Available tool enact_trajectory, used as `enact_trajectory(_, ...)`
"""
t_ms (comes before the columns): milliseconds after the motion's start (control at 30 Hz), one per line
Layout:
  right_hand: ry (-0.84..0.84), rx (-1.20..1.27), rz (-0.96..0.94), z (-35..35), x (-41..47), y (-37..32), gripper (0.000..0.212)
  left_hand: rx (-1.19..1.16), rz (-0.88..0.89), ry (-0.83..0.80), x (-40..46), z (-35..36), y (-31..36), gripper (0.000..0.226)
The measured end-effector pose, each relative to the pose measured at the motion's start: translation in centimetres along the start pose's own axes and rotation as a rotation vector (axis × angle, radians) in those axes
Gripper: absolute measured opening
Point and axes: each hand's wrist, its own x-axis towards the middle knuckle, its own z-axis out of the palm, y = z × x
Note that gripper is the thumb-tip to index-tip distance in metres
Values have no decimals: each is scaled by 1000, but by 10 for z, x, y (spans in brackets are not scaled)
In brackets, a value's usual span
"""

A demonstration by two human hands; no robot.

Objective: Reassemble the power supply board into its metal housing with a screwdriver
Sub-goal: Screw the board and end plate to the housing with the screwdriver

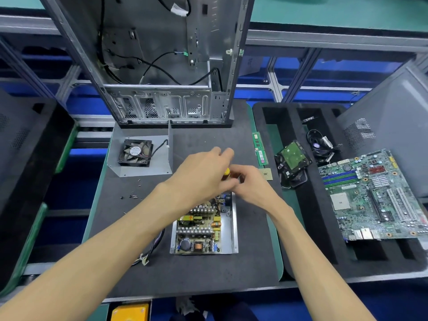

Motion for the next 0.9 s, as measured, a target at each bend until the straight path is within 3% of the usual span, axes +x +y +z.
enact_trajectory(100,-33,52,-17,1,-2,-1,13,41,-75,-2,3,1,-1,34)
enact_trajectory(167,-32,36,1,2,-2,0,11,-2,44,-56,5,-3,-2,15)
enact_trajectory(200,-12,24,11,2,-2,2,21,-25,110,-114,6,-6,-3,7)
enact_trajectory(267,25,13,27,2,-1,6,31,-46,180,-173,6,-9,-6,15)
enact_trajectory(433,-61,43,19,3,-1,0,5,51,-19,-43,6,-1,-4,36)
enact_trajectory(467,-48,41,13,4,-2,-1,16,48,-14,-48,7,0,-5,32)
enact_trajectory(567,-16,-10,21,6,-2,-2,15,-24,130,-127,8,-2,-8,5)
enact_trajectory(633,-11,-25,50,7,0,0,31,-71,173,-159,6,-1,-7,10)
enact_trajectory(700,-41,-36,61,9,0,0,27,-81,105,-72,3,0,-4,20)
enact_trajectory(767,-65,10,53,10,1,-1,9,-11,-21,20,1,2,-6,34)
enact_trajectory(900,-51,33,29,10,0,-6,10,13,-76,51,2,7,-7,29)
